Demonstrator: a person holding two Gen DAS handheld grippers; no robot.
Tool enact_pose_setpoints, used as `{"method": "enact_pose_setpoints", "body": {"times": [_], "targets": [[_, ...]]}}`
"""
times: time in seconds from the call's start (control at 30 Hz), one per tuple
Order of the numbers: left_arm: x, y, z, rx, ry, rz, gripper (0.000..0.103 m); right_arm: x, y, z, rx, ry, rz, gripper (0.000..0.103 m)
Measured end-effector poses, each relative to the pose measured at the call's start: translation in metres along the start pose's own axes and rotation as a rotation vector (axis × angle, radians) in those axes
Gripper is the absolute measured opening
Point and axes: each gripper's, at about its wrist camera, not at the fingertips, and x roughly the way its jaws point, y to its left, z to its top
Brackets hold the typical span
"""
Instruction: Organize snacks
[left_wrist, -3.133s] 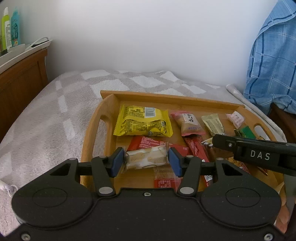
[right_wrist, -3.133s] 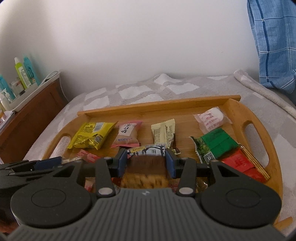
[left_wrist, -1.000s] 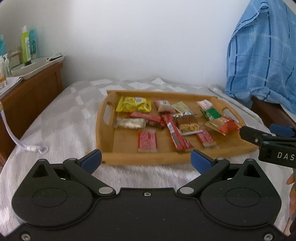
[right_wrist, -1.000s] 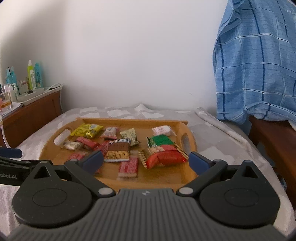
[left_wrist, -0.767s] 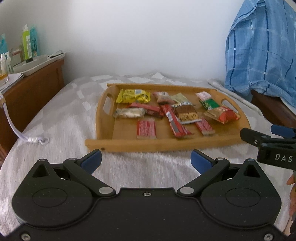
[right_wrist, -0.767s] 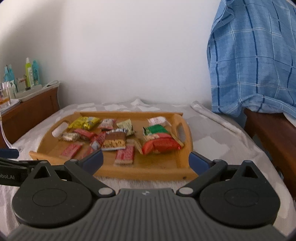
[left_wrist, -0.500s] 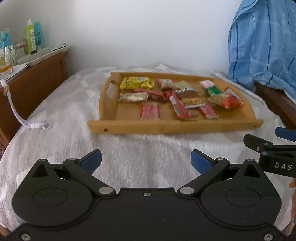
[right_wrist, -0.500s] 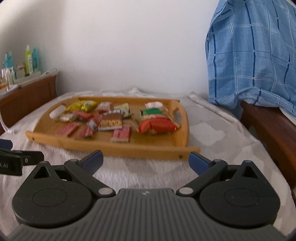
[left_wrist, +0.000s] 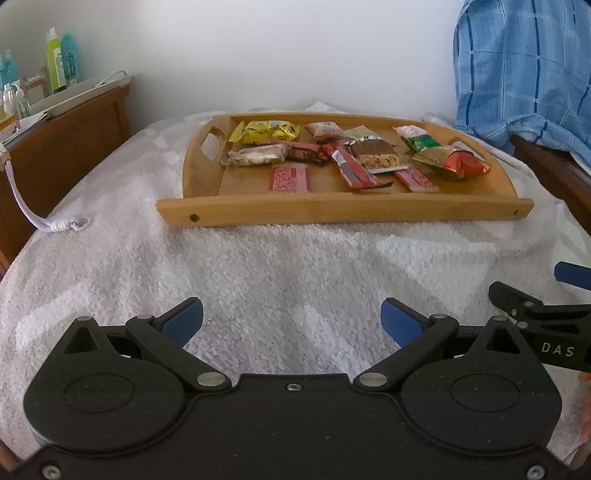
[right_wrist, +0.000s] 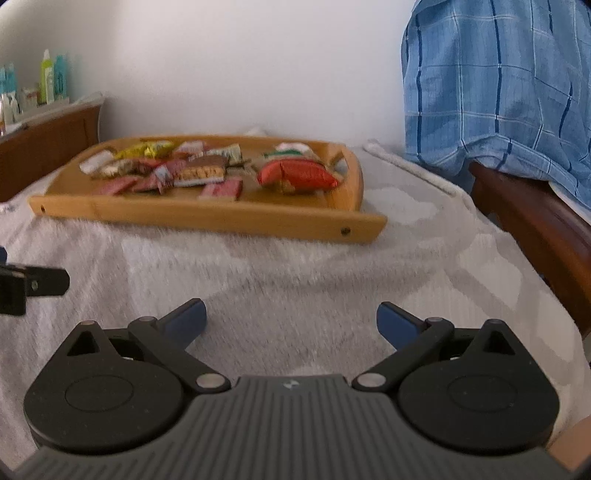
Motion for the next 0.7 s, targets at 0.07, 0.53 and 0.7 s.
{"method": "enact_pose_setpoints", "body": {"times": [0.07, 0.53, 0.7], "targets": [[0.003, -0.001, -0.002, -0.004, 0.009, 0.002, 0.103, 0.0, -0.002, -0.002, 0.021, -0.005, 0.008, 0.103], [0.007, -0.003, -0.012, 0.007, -0.007, 0.012, 0.103, 0.003, -0.002, -0.009, 0.021, -0.046, 0.017, 0.103], [0.007, -0.003, -0.013, 0.003, -0.011, 0.018, 0.103, 0.003, 0.0, -0.01, 0.02, -0.053, 0.011, 0.103]]}}
